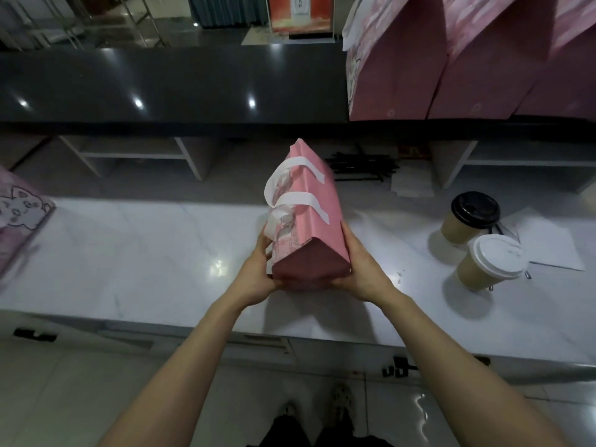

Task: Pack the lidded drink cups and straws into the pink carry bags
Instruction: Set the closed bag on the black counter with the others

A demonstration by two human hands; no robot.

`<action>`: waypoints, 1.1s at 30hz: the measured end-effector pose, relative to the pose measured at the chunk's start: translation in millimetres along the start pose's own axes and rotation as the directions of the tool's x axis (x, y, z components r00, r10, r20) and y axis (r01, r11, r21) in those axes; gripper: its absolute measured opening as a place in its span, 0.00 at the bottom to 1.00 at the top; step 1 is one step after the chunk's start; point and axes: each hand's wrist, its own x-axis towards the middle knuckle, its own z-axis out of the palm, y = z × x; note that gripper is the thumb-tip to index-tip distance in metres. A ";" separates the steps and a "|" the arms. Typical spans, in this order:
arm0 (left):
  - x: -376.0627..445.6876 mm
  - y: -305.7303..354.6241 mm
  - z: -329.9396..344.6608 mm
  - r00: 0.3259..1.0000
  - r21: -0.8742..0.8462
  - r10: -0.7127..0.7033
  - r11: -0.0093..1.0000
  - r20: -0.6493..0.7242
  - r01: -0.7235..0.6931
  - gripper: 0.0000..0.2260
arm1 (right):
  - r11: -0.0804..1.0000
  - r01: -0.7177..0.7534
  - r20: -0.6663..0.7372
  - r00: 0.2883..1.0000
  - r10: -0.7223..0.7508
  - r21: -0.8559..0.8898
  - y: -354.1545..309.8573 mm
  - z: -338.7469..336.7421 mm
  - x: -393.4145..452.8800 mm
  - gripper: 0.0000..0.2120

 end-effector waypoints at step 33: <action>105.9 151.5 -146.2 0.876 0.086 0.452 0.892 -0.170 -0.444 0.45 | 0.954 0.255 -0.335 0.895 -0.295 -0.158 -176.0 -121.2 136.6 0.55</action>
